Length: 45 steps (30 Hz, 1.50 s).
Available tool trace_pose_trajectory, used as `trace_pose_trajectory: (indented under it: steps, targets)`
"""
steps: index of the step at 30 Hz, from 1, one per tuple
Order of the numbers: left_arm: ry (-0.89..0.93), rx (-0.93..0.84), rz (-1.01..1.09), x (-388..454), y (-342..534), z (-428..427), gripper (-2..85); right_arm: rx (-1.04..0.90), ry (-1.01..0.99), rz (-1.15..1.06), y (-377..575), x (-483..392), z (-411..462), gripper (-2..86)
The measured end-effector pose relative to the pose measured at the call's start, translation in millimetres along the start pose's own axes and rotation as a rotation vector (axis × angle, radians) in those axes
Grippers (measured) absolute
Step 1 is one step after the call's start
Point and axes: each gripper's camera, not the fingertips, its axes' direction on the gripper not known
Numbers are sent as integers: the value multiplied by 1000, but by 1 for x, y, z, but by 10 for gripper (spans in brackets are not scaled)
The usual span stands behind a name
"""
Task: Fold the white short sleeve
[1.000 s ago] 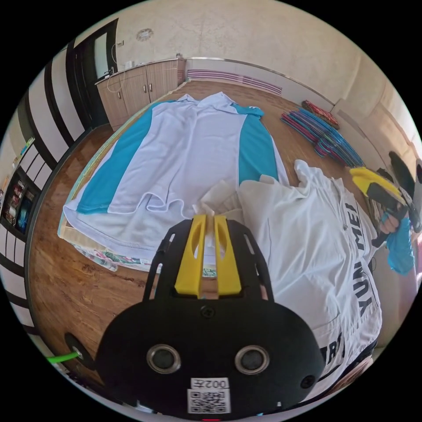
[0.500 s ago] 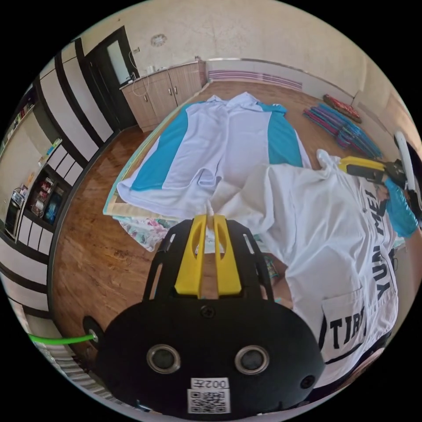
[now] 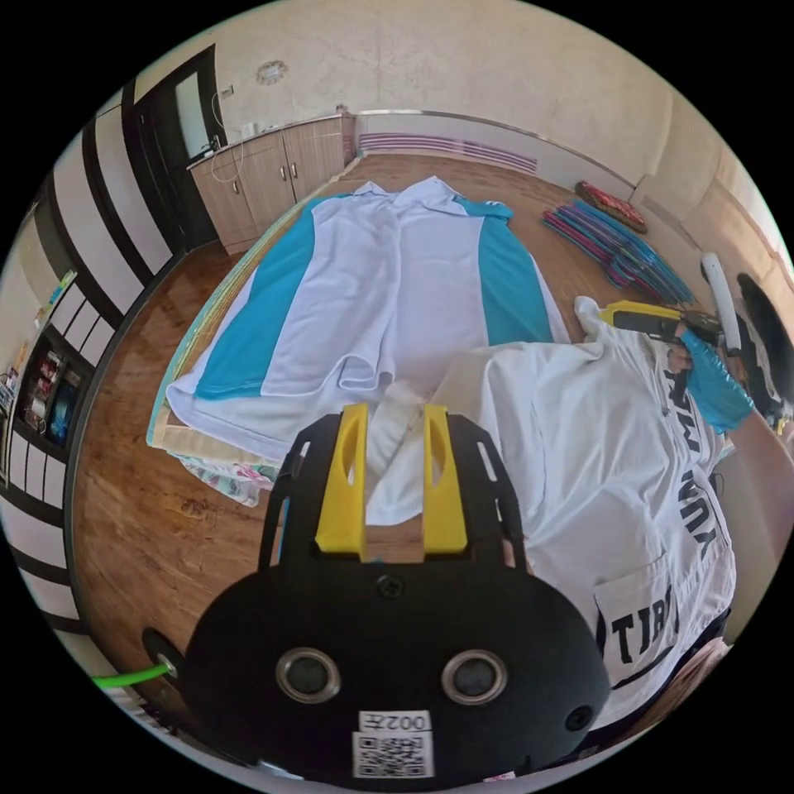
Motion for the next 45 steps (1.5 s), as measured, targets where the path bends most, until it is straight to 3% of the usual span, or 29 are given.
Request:
trace_pose_trajectory:
  steps: [7,16,27,33,37,45]
  targets:
    - [75,32,97,4,13,-6,62,-43,16,-18,-16,20,55,118]
    - [171,-73,332,2,29,3,75,-75,24,68,-23,41,105,99]
    - [5,-115,415,32,29,16,-5,-68,88,30,-13,35,130,81]
    - [16,-60,474,39,29,-49,-10,-68,145,-29,-7,24,139,72]
    - [-99,-29,521,47,16,-98,-10,-63,160,-37,-3,17,144,69]
    - [-155,-189,472,30,-33,-86,-10,-52,153,-19,5,12,147,66]
